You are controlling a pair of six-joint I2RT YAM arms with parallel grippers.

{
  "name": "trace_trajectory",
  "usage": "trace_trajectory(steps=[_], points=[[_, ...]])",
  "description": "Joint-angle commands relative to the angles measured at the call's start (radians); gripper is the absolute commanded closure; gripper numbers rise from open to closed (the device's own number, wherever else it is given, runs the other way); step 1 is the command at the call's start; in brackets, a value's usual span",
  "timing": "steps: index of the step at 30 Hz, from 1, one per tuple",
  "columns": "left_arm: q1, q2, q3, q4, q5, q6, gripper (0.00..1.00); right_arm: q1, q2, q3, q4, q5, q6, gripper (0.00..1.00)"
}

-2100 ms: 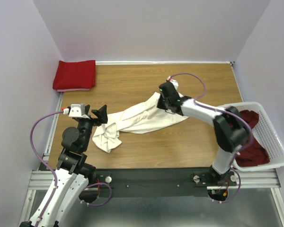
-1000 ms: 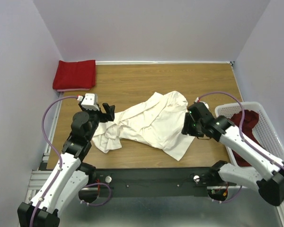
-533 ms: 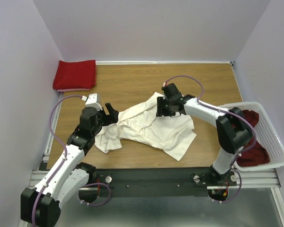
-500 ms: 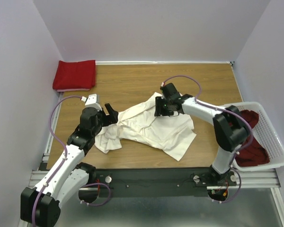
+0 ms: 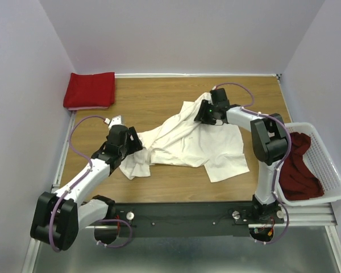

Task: Fold and stack the t-shirts
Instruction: Flatten the tshirt out

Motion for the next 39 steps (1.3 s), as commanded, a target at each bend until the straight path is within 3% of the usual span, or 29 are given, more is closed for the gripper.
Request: trace_trajectory(steps=[1,13,16,17,18,20,21,22,25,32,36,39], points=[[0.002,0.033,0.068,-0.050,0.013,-0.005,0.18,-0.049,0.073,-0.008,-0.020,0.056,-0.018,0.45],[-0.002,0.204,0.143,-0.006,0.062,0.003,0.19,-0.049,0.119,-0.065,0.022,-0.006,-0.020,0.44],[-0.004,0.240,0.159,-0.001,0.054,0.015,0.24,-0.049,0.114,-0.082,0.031,-0.004,-0.020,0.44],[-0.004,0.246,0.159,0.000,0.056,0.020,0.31,-0.049,0.114,-0.086,0.031,-0.001,-0.021,0.44],[-0.004,0.252,0.169,0.003,0.047,0.035,0.48,-0.049,0.110,-0.089,0.034,0.008,-0.021,0.44],[-0.002,0.264,0.191,-0.007,-0.025,0.057,0.72,-0.049,0.105,-0.100,0.035,0.027,-0.023,0.44],[0.001,0.266,0.226,-0.021,-0.067,0.075,0.94,-0.052,0.100,-0.103,0.035,0.046,-0.023,0.44],[0.014,0.276,0.250,-0.027,-0.152,0.118,1.00,-0.056,0.091,-0.115,0.035,0.056,-0.021,0.44],[0.071,0.325,0.408,-0.029,-0.302,0.245,1.00,-0.076,0.071,-0.138,0.035,0.070,-0.021,0.44],[0.192,0.545,0.773,0.008,-0.412,0.382,0.98,-0.096,-0.033,-0.178,0.034,0.093,-0.058,0.44],[0.189,0.646,0.901,-0.015,-0.363,0.383,0.43,-0.092,-0.096,-0.189,0.025,0.011,-0.110,0.44],[0.166,0.628,0.869,-0.014,-0.337,0.374,0.32,-0.075,-0.149,-0.207,0.008,-0.003,-0.136,0.44]])
